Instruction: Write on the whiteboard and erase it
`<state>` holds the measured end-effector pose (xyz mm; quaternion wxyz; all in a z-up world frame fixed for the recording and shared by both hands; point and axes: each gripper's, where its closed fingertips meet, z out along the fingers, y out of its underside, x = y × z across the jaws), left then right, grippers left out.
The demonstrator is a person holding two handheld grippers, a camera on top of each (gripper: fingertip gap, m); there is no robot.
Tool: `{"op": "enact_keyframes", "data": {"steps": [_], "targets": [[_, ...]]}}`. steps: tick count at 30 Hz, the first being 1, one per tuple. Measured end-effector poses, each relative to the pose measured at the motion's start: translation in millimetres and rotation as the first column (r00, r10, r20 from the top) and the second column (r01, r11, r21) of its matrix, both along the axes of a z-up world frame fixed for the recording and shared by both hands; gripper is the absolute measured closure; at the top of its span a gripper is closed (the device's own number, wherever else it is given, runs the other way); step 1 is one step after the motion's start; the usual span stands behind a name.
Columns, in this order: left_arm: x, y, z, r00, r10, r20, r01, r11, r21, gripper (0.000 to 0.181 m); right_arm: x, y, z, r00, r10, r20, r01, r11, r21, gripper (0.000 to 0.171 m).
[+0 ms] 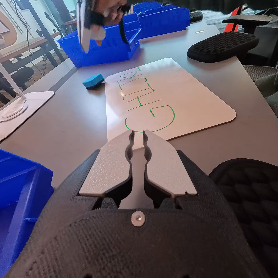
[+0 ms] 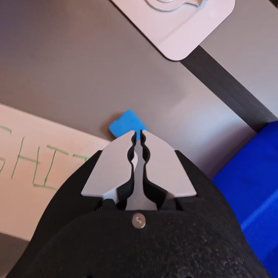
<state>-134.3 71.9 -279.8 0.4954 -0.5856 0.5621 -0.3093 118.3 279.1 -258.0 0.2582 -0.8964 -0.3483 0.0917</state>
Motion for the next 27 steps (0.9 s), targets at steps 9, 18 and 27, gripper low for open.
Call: {"op": "enact_keyframes", "data": {"steps": [9, 18, 27], "targets": [[7, -3, -3, 1.0, -0.013, -0.004, 0.013, 1.0, -0.005, 0.171, 6, -57, 11, 0.999, 0.041, -0.028, -0.038, 0.996, 0.078, 0.107], [1, 1, -5, 0.999, 0.005, -0.031, -0.005, 1.0, 0.025, 0.172, -19, -1, -54, 0.965, 0.262, 0.022, -0.262, 0.965, -0.001, 0.102], [-1, 3, -5, 1.0, -0.005, -0.024, 0.005, 1.0, 0.001, 0.172, -29, -2, -70, 0.952, 0.304, -0.009, -0.305, 0.952, -0.032, 0.117]]}}
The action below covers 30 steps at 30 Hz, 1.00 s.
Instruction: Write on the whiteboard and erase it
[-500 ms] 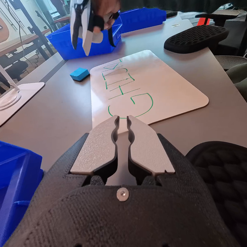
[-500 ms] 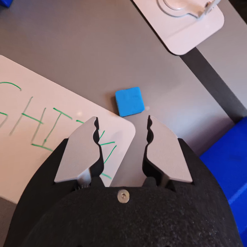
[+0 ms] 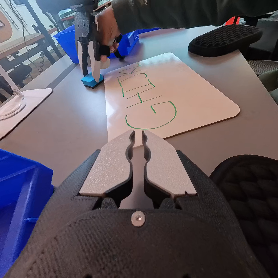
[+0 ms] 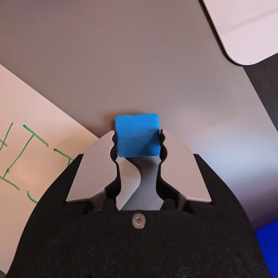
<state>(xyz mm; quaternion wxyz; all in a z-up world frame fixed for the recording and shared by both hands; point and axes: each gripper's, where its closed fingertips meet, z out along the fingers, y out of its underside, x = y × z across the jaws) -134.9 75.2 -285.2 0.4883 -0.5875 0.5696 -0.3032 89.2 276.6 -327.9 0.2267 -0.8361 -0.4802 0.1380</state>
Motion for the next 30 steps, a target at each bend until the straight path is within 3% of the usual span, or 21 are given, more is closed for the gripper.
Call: {"op": "enact_keyframes", "data": {"steps": [11, 18, 21, 26, 30], "targets": [[0, 0, -1, 1.0, 0.002, -0.012, -0.002, 1.0, 0.009, 0.172, 0, 1, 1, 1.0, -0.008, 0.004, 0.008, 1.0, 0.025, 0.109], [0, -1, -2, 1.0, 0.001, -0.017, -0.001, 1.0, 0.011, 0.172, 2, 2, 4, 1.0, -0.031, 0.006, 0.031, 0.999, 0.028, 0.121], [0, -1, -3, 1.0, 0.003, -0.024, -0.003, 1.0, 0.015, 0.173, 1, 0, 25, 0.995, -0.074, -0.062, 0.077, 0.996, 0.044, 0.121], [3, -6, -7, 0.998, -0.017, -0.055, 0.018, 0.999, 0.027, 0.173, 17, -48, 60, 0.993, -0.092, -0.072, 0.096, 0.993, 0.064, 0.121], [9, -17, -10, 0.994, -0.057, -0.092, 0.061, 0.997, 0.046, 0.181, 43, -108, 55, 0.995, -0.095, -0.014, 0.095, 0.995, 0.025, 0.12]]}}
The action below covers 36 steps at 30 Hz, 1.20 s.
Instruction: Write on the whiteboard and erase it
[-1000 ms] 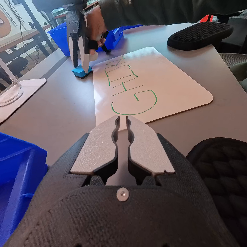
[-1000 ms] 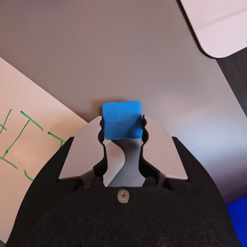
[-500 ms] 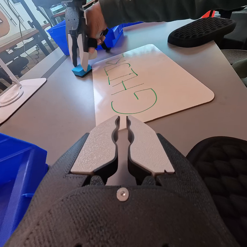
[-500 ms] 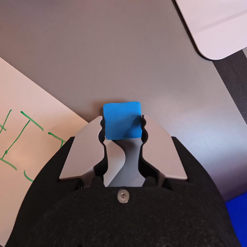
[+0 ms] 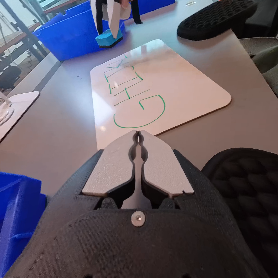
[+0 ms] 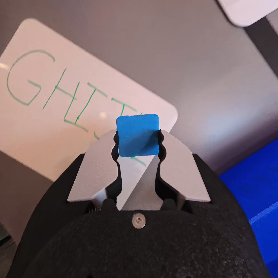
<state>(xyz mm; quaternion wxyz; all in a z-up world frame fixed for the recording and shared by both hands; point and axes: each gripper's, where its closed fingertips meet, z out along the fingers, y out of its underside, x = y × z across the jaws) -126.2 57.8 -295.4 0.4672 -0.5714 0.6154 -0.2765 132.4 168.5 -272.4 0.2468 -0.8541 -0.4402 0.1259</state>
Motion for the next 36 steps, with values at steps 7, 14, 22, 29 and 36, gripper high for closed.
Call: {"op": "enact_keyframes", "data": {"steps": [7, 14, 22, 29, 36], "targets": [[48, -49, -1, 0.972, -0.165, -0.165, 0.177, 0.983, 0.058, 0.181, 21, -51, -35, 0.998, -0.062, -0.017, 0.061, 0.996, -0.058, 0.12], [95, -81, -33, 0.876, -0.275, -0.397, 0.317, 0.948, 0.041, 0.181, 27, -40, -49, 0.996, -0.079, 0.029, 0.08, 0.995, -0.058, 0.119], [104, -83, -36, 0.841, -0.315, -0.44, 0.305, 0.948, -0.096, 0.181, 29, -42, -42, 0.998, -0.068, 0.008, 0.068, 0.998, 0.004, 0.119], [105, -81, -37, 0.838, -0.294, -0.459, 0.312, 0.949, -0.039, 0.181, 31, -44, -44, 0.997, -0.074, -0.006, 0.074, 0.997, -0.02, 0.124], [106, -82, -37, 0.839, -0.29, -0.461, 0.33, 0.944, 0.007, 0.181, 1, -25, -44, 0.999, -0.047, -0.024, 0.047, 0.999, -0.005, 0.125]]}}
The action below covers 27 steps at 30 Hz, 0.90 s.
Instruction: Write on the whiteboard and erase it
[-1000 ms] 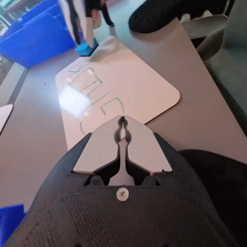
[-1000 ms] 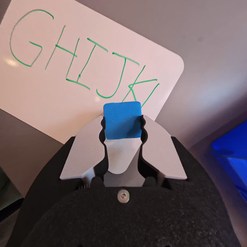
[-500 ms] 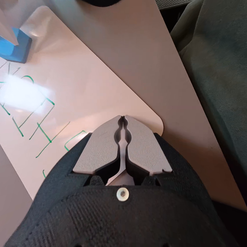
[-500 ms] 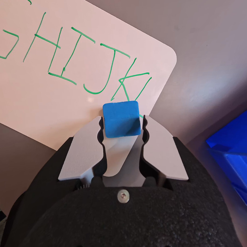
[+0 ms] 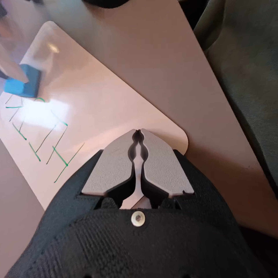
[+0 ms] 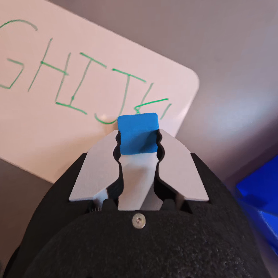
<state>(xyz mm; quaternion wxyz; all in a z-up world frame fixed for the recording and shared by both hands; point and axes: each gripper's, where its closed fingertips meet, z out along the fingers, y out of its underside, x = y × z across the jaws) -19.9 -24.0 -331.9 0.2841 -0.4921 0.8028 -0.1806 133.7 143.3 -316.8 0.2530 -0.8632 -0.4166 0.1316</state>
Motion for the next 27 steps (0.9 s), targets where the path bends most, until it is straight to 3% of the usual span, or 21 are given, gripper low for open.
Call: {"op": "enact_keyframes", "data": {"steps": [3, 7, 10, 12, 15, 17, 19, 21, 22, 24, 26, 27], "targets": [[-1, 0, 0, 1.0, -0.004, 0.004, 0.005, 1.0, -0.017, 0.181, 10, -23, 0, 0.999, 0.034, 0.029, -0.033, 0.998, -0.058, 0.125], [0, -1, 0, 1.0, -0.016, 0.008, 0.016, 1.0, -0.013, 0.181, 25, 18, 0, 0.997, -0.075, 0.027, 0.076, 0.996, -0.038, 0.125], [0, -1, 0, 1.0, -0.021, 0.013, 0.022, 0.999, -0.027, 0.181, -13, -13, 0, 0.995, 0.09, 0.038, -0.088, 0.995, -0.048, 0.125], [0, -3, 0, 1.0, -0.028, 0.013, 0.028, 0.999, -0.036, 0.181, -10, -33, 0, 0.984, 0.163, 0.072, -0.156, 0.983, -0.098, 0.126], [1, -7, 0, 0.999, -0.045, 0.022, 0.046, 0.998, -0.037, 0.181, 13, 18, 0, 0.994, 0.027, 0.104, -0.018, 0.997, -0.081, 0.126], [0, -8, 0, 0.999, -0.047, 0.021, 0.048, 0.998, -0.037, 0.181, -13, 35, 0, 0.998, 0.037, 0.043, -0.035, 0.998, -0.052, 0.126], [0, -8, 0, 0.999, -0.046, 0.025, 0.047, 0.998, -0.037, 0.181, -42, 3, -1, 0.982, 0.183, 0.043, -0.18, 0.981, -0.067, 0.126], [0, -8, 0, 0.999, -0.045, 0.024, 0.046, 0.998, -0.042, 0.181, -40, -28, 0, 0.96, 0.273, 0.057, -0.265, 0.956, -0.124, 0.126], [0, -8, 0, 0.999, -0.047, 0.024, 0.048, 0.998, -0.043, 0.181, -28, -24, 0, 0.968, 0.242, 0.061, -0.231, 0.961, -0.149, 0.126], [0, -9, 0, 0.998, -0.05, 0.027, 0.051, 0.998, -0.041, 0.181, 2, 22, -1, 0.989, 0.097, 0.11, -0.085, 0.99, -0.113, 0.126], [0, -9, 0, 0.998, -0.049, 0.029, 0.051, 0.998, -0.042, 0.181, -7, 56, -1, 0.997, 0.034, 0.063, -0.029, 0.996, -0.08, 0.126], [0, -9, 0, 0.998, -0.051, 0.031, 0.052, 0.997, -0.048, 0.181, -24, 54, -1, 0.996, 0.075, 0.043, -0.072, 0.995, -0.066, 0.126]]}}
